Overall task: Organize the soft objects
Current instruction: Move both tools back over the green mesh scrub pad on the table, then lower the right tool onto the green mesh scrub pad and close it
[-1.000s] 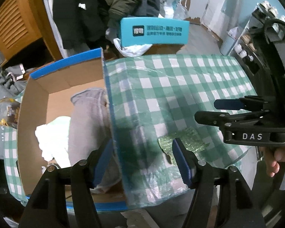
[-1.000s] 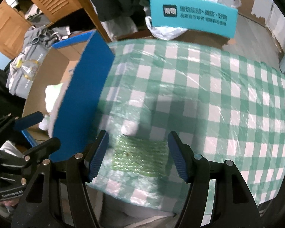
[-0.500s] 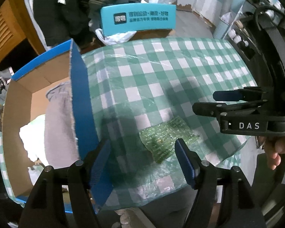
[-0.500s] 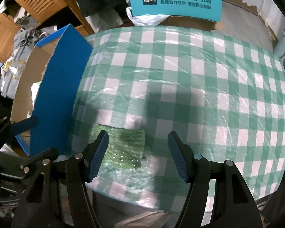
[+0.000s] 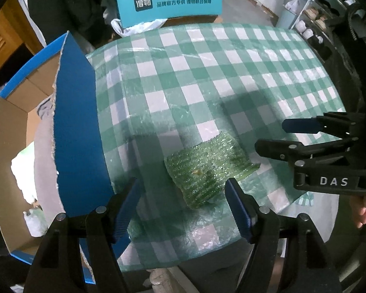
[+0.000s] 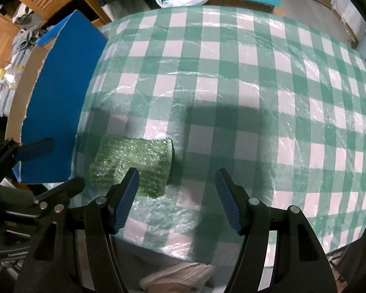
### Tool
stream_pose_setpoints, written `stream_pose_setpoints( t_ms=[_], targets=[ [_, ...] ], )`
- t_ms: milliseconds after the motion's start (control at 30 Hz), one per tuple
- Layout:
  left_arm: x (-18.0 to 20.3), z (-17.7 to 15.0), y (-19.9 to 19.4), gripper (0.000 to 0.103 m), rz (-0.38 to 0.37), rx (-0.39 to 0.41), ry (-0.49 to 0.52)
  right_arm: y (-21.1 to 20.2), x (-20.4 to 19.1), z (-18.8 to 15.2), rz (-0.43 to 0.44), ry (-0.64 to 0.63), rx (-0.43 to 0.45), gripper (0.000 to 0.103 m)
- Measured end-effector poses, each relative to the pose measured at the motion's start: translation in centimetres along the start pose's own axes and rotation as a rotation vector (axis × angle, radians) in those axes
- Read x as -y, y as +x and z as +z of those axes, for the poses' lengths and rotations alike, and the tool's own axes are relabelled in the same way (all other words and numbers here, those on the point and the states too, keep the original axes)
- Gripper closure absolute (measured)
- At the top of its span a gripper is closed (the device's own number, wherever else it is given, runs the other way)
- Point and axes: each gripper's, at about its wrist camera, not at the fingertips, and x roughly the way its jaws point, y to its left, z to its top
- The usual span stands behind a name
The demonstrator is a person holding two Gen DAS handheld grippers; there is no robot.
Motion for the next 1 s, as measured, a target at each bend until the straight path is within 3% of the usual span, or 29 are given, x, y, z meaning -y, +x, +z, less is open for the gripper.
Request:
stream_pose_setpoints(
  t_ms=[467,1000],
  targets=[
    [0.9,1.2,4.4,0.03,-0.006,-0.089,-0.016,-1.8,1.8,0.3,0.011,0.055,0.035,0.037],
    [5.0,2.2,7.9,0.03,-0.017,-0.149,0.043,-2.5,5.3,-0.3,0.026,0.133,0.047,0.037]
  ],
)
